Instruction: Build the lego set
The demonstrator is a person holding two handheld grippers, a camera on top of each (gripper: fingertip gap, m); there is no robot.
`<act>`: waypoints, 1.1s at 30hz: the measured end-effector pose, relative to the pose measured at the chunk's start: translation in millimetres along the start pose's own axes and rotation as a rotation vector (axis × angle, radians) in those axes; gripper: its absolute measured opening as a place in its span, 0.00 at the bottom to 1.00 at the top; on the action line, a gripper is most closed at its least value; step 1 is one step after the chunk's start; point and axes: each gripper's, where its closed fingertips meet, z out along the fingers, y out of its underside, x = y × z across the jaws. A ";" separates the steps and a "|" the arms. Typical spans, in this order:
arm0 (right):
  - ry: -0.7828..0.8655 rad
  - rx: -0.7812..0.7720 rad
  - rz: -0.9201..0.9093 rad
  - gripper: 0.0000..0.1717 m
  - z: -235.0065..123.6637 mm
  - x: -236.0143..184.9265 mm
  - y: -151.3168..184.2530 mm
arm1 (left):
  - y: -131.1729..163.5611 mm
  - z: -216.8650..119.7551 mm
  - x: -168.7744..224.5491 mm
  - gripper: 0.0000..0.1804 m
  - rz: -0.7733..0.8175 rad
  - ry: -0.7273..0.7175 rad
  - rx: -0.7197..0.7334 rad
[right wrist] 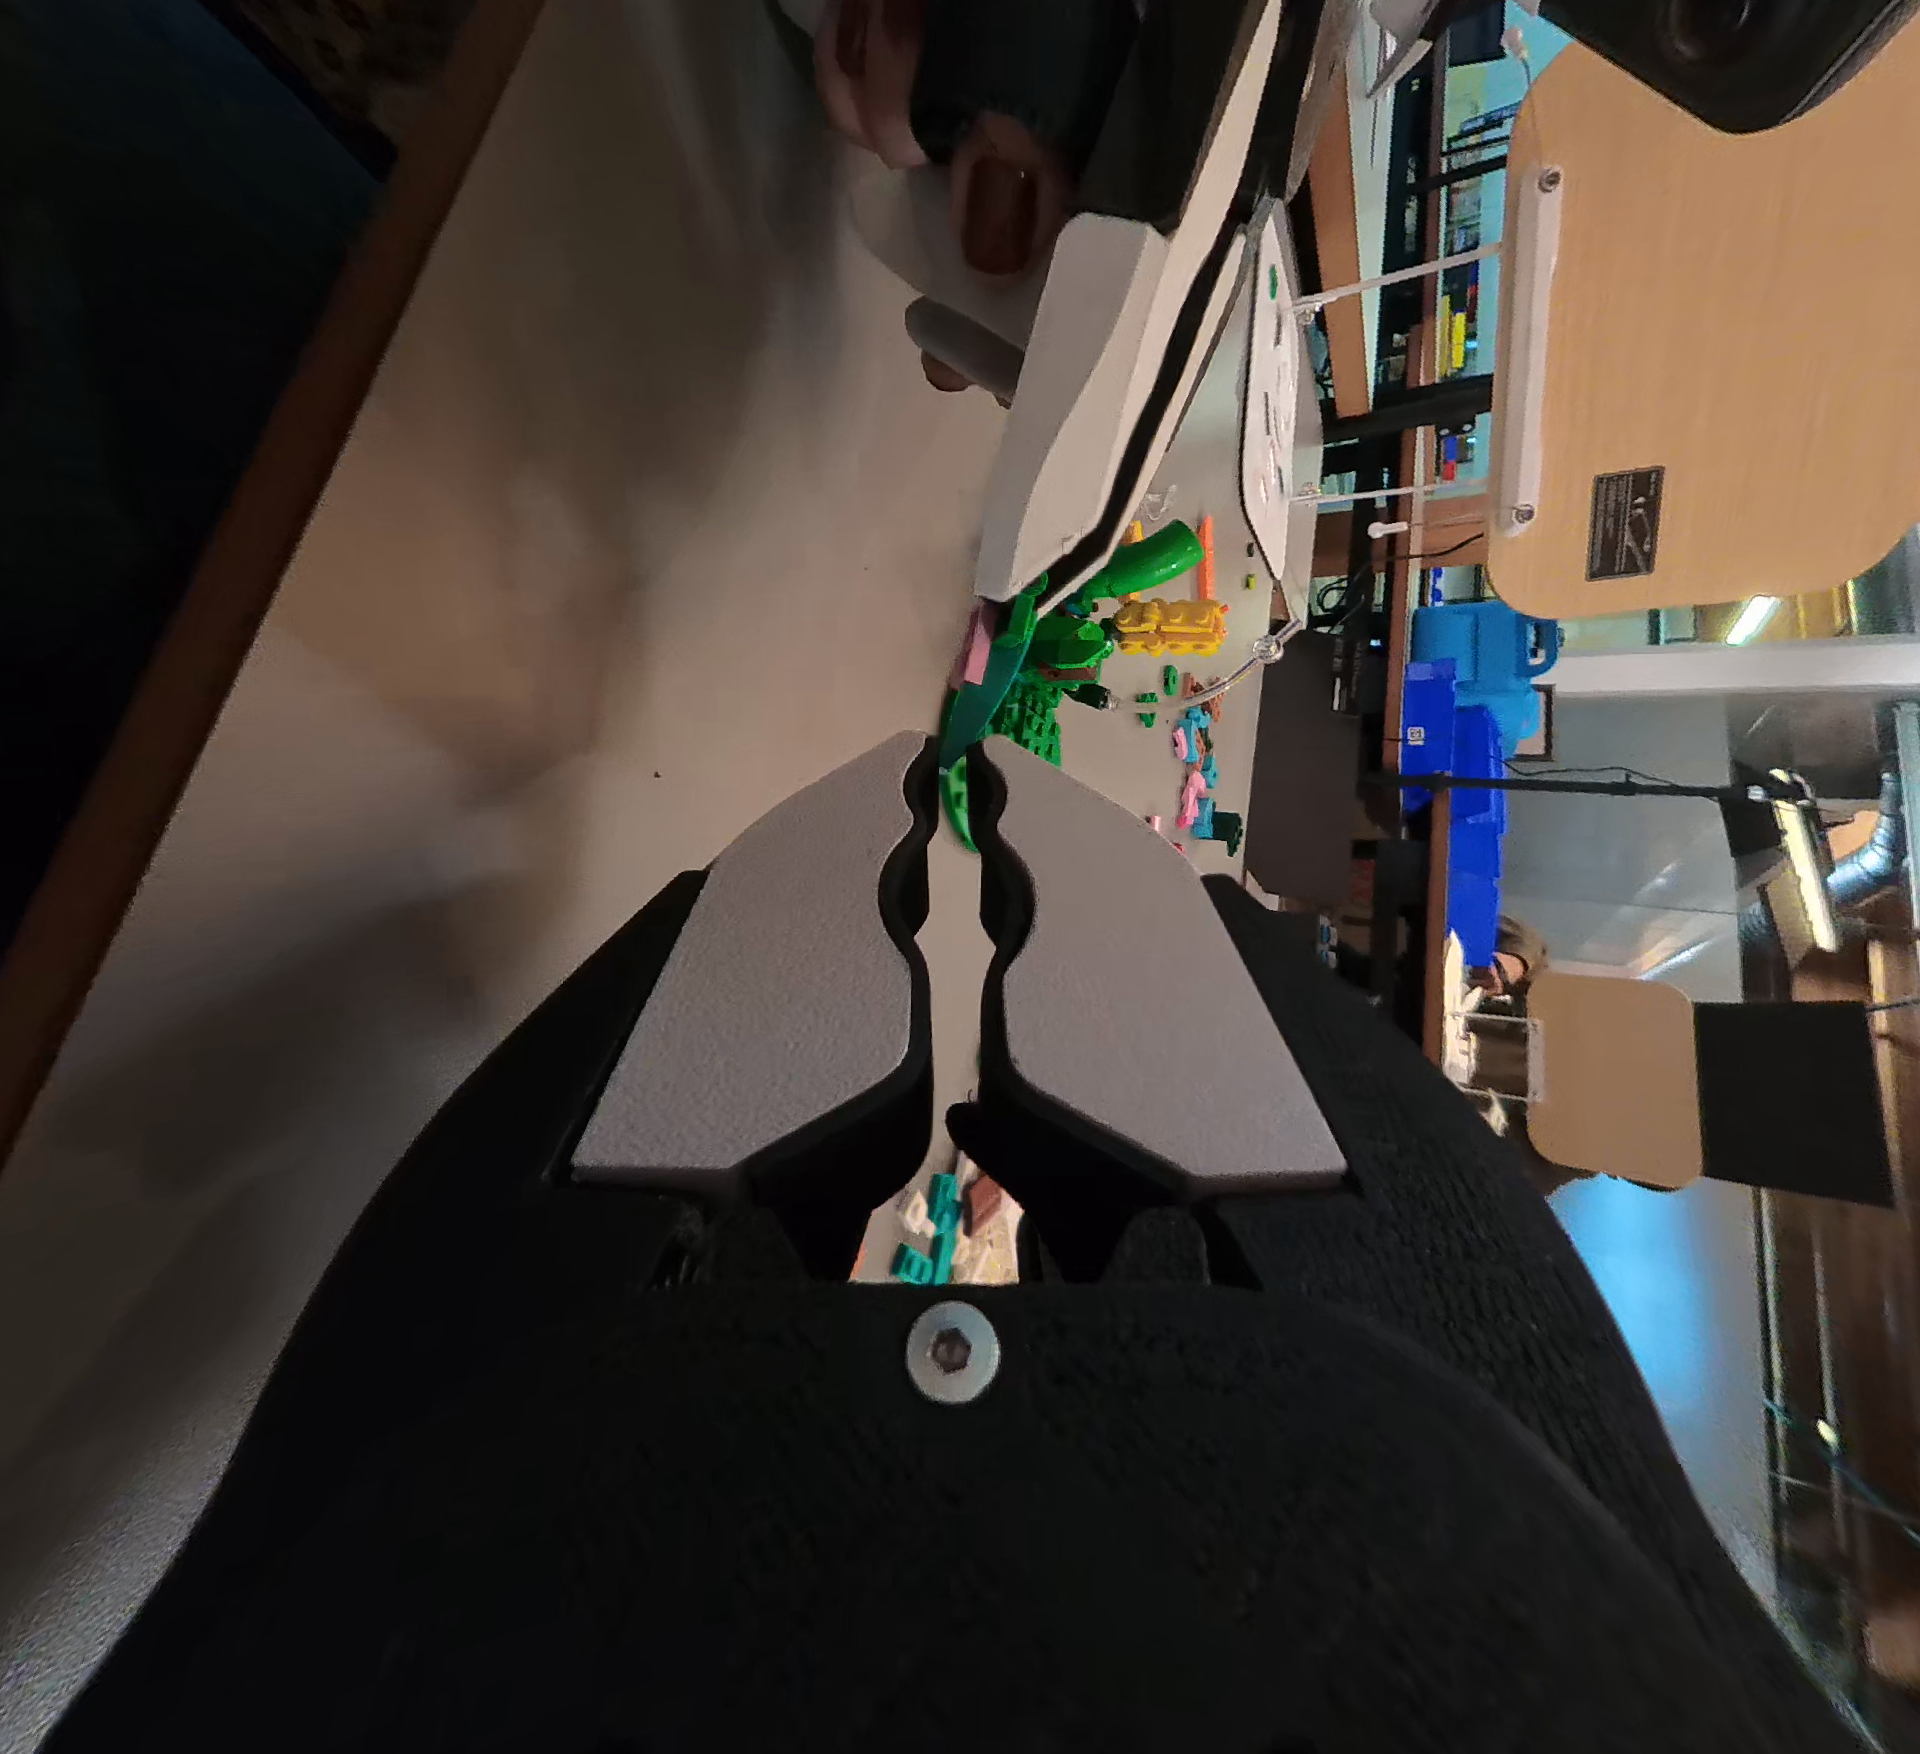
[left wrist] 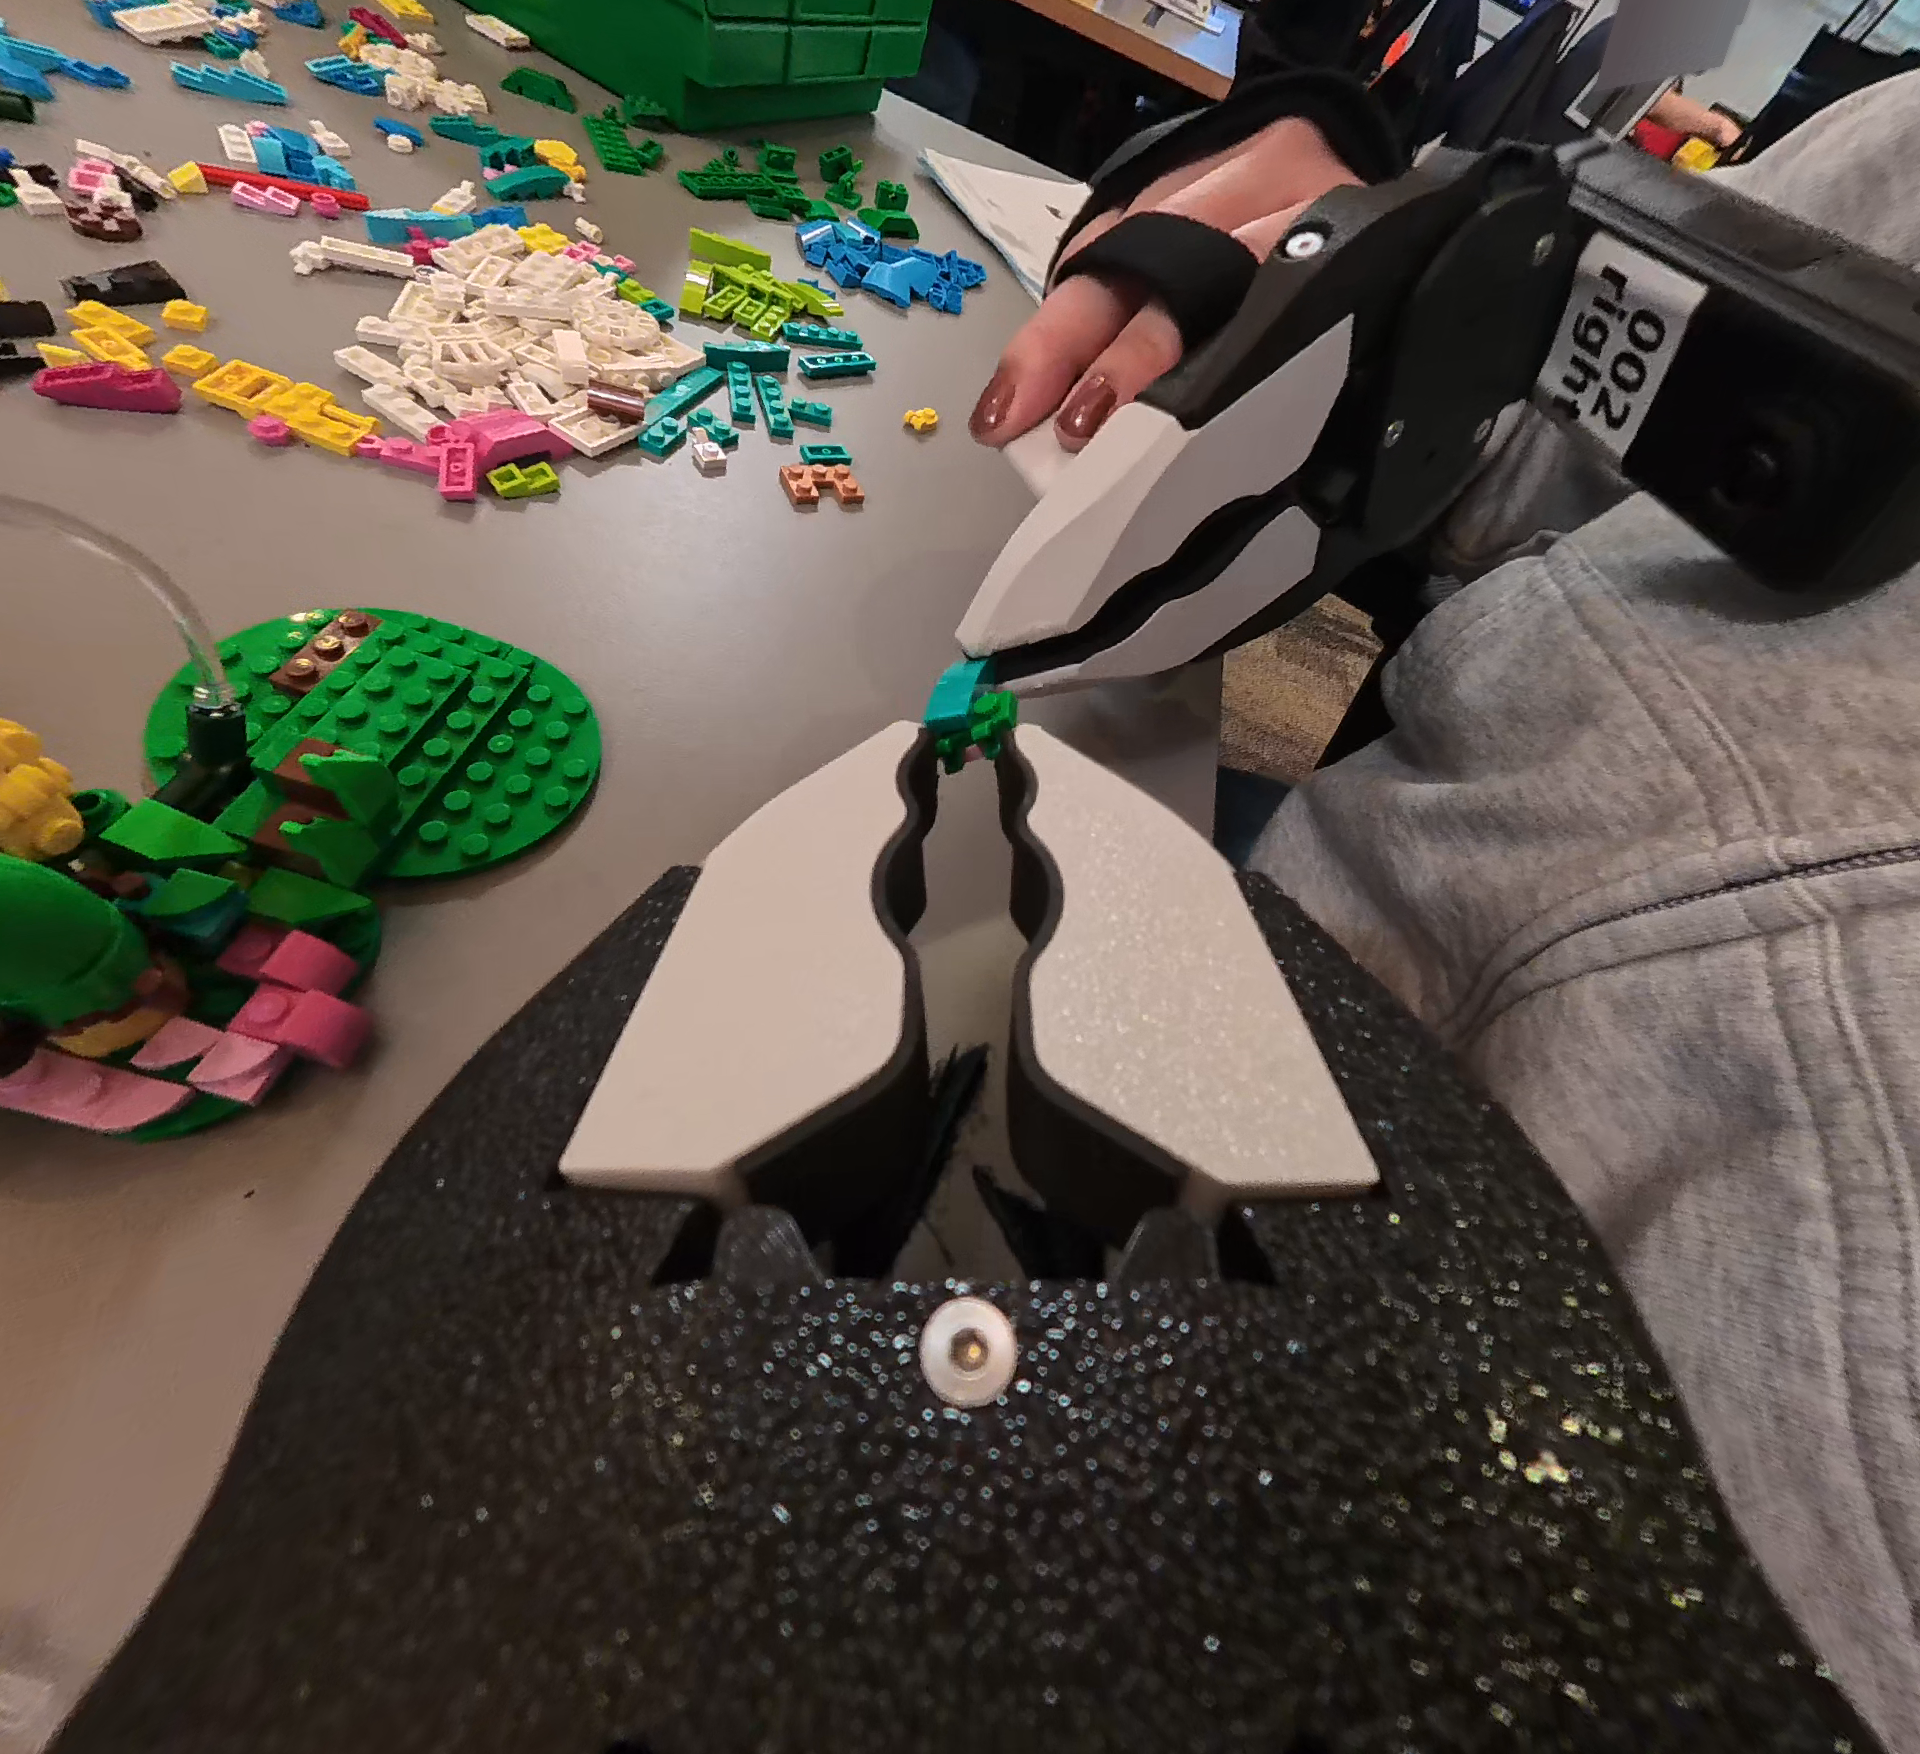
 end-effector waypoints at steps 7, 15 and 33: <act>-0.010 0.011 -0.051 0.02 -1.6 -0.8 -0.5 | -0.6 0.6 1.2 0.06 0.011 0.001 0.003; -0.004 0.006 -0.073 0.02 -2.4 1.5 0.6 | -1.6 0.8 0.8 0.06 0.025 -0.006 0.009; 0.001 -0.012 -0.110 0.02 -1.9 2.3 5.2 | -0.4 0.0 -1.9 0.06 0.081 -0.048 -0.017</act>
